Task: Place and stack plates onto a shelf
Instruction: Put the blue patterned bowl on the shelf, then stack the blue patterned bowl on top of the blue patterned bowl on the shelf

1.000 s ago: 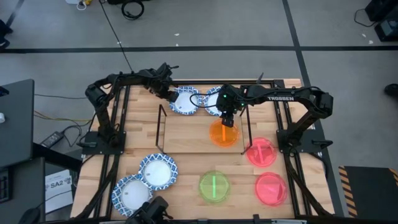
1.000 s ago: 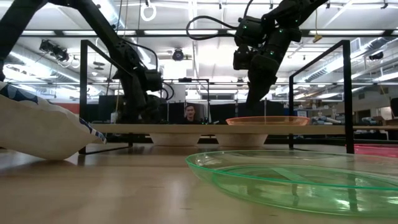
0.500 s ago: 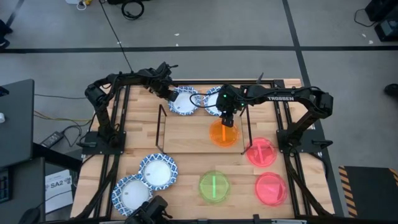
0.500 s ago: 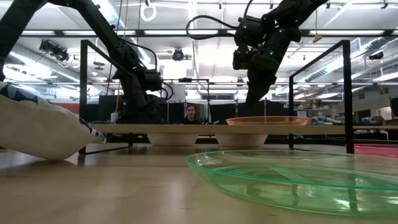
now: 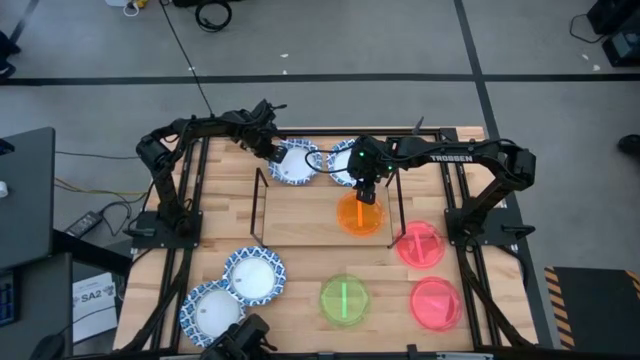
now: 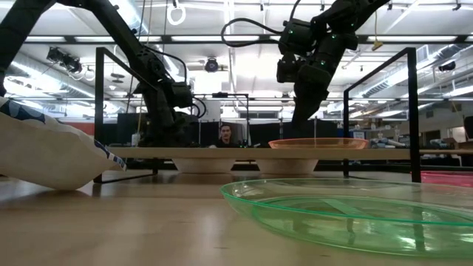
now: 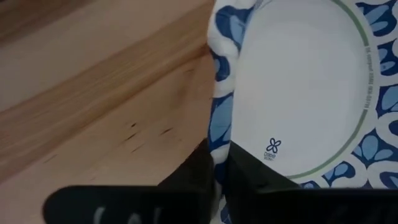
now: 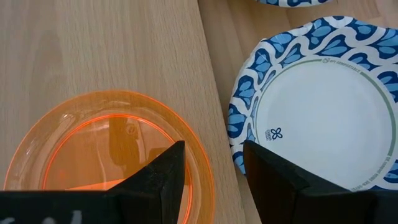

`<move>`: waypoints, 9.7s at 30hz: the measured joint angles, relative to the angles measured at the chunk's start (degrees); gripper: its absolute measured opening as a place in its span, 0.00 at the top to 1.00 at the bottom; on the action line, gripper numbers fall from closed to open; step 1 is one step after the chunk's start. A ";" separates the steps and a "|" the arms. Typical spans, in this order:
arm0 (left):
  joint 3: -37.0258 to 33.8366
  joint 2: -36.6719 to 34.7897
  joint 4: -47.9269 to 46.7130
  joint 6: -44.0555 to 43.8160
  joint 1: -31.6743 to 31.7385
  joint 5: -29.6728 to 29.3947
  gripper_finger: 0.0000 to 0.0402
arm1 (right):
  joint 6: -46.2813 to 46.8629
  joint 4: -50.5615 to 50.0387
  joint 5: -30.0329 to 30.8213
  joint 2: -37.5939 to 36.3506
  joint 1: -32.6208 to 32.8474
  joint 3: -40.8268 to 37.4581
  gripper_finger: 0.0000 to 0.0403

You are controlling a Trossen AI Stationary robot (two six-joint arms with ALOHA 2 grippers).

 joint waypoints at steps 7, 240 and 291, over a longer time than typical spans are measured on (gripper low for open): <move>0.07 0.00 -0.13 -1.29 0.00 -0.20 0.98 | 0.00 -0.01 0.01 0.00 0.00 0.01 0.58; 1.57 -31.50 -50.49 -54.12 -68.77 -1.57 0.49 | 0.45 -8.95 1.06 -29.94 0.22 -0.01 0.58; -18.05 -31.50 -23.17 -64.00 -73.13 0.84 0.59 | 0.02 -8.64 1.06 -29.94 0.22 -0.01 0.58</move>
